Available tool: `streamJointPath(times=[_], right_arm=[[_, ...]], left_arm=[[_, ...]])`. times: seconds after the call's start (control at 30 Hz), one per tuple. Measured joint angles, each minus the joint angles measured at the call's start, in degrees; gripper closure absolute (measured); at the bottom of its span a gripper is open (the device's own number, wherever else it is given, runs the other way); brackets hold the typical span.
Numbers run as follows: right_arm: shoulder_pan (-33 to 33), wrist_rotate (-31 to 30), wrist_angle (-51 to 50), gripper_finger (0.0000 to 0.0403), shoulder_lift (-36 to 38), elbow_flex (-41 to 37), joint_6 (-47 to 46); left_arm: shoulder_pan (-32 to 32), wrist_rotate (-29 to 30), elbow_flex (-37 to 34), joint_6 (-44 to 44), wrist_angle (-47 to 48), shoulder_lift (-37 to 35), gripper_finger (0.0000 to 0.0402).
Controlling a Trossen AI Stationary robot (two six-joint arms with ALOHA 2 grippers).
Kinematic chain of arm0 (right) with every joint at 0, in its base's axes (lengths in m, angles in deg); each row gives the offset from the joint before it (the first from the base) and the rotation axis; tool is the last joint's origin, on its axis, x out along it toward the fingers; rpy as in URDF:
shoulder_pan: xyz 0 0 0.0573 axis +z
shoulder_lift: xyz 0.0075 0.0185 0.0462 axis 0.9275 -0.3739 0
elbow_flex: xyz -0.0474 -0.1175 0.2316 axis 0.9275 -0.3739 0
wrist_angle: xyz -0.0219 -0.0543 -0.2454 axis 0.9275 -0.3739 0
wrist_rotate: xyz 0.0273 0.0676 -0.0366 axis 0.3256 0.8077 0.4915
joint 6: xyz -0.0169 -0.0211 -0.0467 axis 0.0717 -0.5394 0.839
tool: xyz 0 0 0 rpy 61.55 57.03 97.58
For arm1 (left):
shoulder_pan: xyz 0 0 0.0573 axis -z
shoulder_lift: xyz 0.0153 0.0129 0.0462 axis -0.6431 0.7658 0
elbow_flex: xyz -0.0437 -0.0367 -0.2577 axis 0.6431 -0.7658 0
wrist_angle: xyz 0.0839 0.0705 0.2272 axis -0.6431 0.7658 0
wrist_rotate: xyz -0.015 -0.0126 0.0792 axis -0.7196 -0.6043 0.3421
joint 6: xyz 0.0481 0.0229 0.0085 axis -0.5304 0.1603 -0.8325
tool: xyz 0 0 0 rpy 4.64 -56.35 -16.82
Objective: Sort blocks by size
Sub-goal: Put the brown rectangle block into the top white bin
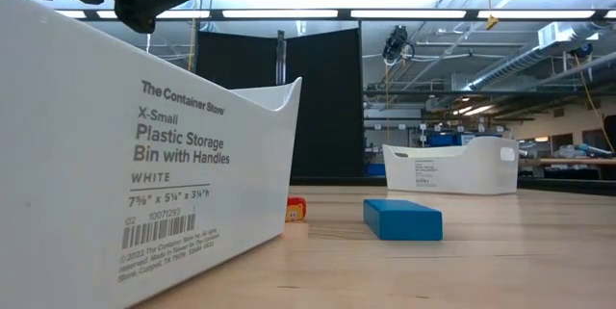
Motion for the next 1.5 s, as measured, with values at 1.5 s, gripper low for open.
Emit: streamJointPath(times=[1.5], right_arm=[[-43.57,-37.03,-28.22,0.0288,24.90,6.60,30.39]], left_arm=[[-16.13,-1.29,10.92,29.24,31.10,0.04,0.0114]])
